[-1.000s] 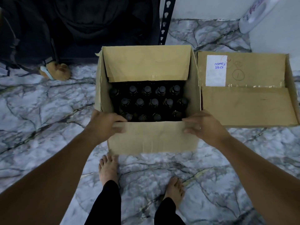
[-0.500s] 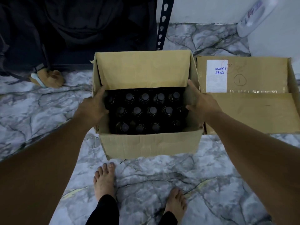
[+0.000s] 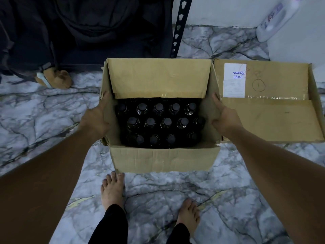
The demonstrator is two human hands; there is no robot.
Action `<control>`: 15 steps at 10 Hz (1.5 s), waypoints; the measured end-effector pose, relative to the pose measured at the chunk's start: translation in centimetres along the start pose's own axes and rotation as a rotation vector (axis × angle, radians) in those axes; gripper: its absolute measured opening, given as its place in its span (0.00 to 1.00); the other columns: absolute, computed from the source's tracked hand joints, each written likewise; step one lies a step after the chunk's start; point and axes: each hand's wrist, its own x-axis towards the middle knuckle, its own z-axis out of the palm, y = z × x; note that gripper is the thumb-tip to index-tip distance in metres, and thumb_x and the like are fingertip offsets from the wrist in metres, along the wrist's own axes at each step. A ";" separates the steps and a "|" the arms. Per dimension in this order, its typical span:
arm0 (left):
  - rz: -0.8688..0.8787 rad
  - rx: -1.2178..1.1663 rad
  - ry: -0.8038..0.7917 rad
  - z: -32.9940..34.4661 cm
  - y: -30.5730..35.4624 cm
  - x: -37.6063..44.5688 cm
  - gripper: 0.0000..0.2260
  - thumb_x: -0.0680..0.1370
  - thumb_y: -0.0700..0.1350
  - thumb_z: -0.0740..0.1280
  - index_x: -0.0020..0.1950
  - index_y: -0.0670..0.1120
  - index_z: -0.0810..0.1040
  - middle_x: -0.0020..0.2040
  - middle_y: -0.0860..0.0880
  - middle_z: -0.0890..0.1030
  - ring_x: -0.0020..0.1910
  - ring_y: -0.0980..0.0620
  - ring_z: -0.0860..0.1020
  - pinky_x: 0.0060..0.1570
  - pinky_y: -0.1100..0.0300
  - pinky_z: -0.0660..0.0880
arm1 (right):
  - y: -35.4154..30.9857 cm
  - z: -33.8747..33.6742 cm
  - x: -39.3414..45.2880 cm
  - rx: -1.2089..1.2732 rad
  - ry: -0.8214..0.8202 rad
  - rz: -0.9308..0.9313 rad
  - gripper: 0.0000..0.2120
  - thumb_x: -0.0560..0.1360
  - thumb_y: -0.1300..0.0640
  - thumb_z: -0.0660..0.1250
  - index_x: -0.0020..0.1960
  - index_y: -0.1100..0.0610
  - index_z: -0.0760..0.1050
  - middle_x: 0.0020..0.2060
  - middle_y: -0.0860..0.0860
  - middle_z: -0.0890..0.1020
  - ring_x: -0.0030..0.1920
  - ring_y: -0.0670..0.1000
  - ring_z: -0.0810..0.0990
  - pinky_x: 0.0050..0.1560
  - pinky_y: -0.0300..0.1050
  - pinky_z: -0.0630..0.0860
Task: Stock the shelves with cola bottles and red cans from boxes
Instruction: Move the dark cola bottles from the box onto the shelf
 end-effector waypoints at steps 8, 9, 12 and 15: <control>0.324 1.232 0.208 2.7 -13.4 8.9 0.62 0.69 0.55 0.77 0.81 0.54 0.27 0.82 0.36 0.35 0.81 0.32 0.40 0.79 0.34 0.46 | 0.3 4.0 -5.1 -0.918 0.246 -0.382 0.60 0.71 0.45 0.72 0.80 0.55 0.27 0.80 0.63 0.37 0.81 0.65 0.42 0.78 0.65 0.47; 0.226 1.107 0.235 4.3 -11.9 10.7 0.65 0.68 0.53 0.79 0.78 0.56 0.24 0.81 0.36 0.31 0.81 0.31 0.38 0.77 0.32 0.44 | -0.3 4.7 -3.4 -1.018 0.253 -0.432 0.57 0.72 0.50 0.69 0.79 0.57 0.26 0.79 0.64 0.36 0.80 0.66 0.42 0.79 0.64 0.48; 0.272 1.187 0.356 5.3 -12.2 11.8 0.64 0.67 0.72 0.72 0.79 0.51 0.25 0.81 0.32 0.34 0.81 0.28 0.41 0.75 0.27 0.48 | 0.8 5.4 -2.4 -0.967 0.334 -0.461 0.43 0.76 0.55 0.58 0.81 0.64 0.34 0.80 0.64 0.41 0.81 0.64 0.44 0.79 0.64 0.48; 0.661 0.194 0.334 -0.4 -14.0 8.4 0.28 0.76 0.56 0.68 0.74 0.49 0.72 0.72 0.61 0.73 0.75 0.63 0.67 0.74 0.64 0.65 | 2.5 -1.4 -3.6 0.156 0.285 -0.709 0.20 0.76 0.61 0.57 0.66 0.65 0.74 0.64 0.57 0.77 0.66 0.60 0.76 0.68 0.48 0.72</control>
